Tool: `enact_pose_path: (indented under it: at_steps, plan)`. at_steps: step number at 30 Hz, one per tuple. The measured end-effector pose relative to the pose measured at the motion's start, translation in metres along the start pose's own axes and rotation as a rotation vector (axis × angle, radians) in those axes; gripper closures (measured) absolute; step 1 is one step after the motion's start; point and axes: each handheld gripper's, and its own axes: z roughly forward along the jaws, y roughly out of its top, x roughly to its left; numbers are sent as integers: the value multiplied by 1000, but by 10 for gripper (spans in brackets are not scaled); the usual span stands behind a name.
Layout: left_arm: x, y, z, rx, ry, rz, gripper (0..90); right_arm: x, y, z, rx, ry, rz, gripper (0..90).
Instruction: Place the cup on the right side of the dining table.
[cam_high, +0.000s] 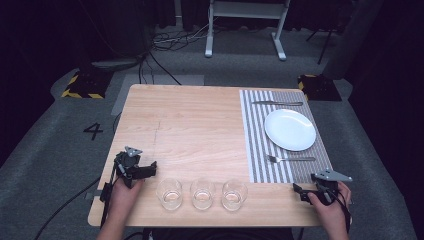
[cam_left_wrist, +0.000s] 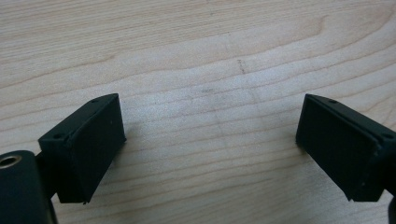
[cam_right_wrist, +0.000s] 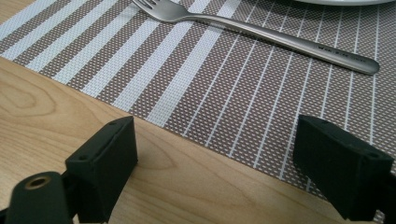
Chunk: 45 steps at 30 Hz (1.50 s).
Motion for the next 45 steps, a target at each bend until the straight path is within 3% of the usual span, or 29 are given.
enact_pose_path:
  at_steps: [45]
  plan:
    - [0,0,0,-2,0,-4,81,-1,0,-1,-2,3,1,163]
